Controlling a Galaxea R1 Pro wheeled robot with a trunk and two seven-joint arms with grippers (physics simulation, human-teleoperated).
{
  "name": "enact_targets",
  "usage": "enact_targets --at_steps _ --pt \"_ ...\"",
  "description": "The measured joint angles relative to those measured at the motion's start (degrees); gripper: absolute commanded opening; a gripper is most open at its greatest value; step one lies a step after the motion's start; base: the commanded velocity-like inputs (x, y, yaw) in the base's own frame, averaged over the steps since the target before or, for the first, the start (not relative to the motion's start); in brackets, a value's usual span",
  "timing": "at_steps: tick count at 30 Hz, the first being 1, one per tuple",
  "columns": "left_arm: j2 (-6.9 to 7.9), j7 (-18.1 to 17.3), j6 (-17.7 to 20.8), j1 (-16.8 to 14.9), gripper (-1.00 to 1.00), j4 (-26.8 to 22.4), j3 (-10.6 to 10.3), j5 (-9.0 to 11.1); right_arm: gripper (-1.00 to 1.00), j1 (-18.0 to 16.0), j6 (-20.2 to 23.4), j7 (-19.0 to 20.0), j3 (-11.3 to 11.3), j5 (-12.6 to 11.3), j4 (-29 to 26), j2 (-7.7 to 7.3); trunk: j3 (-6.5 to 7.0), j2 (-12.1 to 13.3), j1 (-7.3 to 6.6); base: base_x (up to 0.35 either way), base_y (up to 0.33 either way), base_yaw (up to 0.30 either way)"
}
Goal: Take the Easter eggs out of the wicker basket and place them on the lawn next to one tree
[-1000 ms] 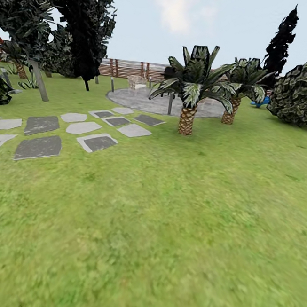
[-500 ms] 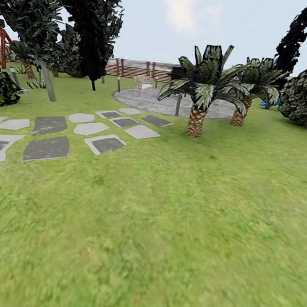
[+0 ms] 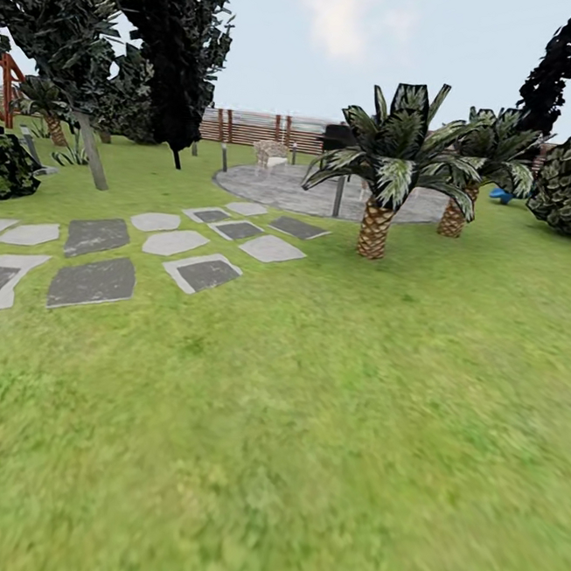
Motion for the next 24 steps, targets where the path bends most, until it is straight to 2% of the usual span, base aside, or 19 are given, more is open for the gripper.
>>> enact_targets --at_steps 16,24 --pt "0.0 0.0 0.0 0.0 1.0 0.0 0.0 0.03 1.0 0.0 0.05 0.01 0.1 0.29 0.27 0.51 -0.78 0.0 0.0 0.177 0.289 0.208" --pt "0.0 0.0 0.0 0.0 1.0 0.0 -0.04 0.05 1.0 0.0 0.05 0.01 0.11 0.34 0.27 0.52 -1.22 0.0 0.02 0.093 0.31 0.228"
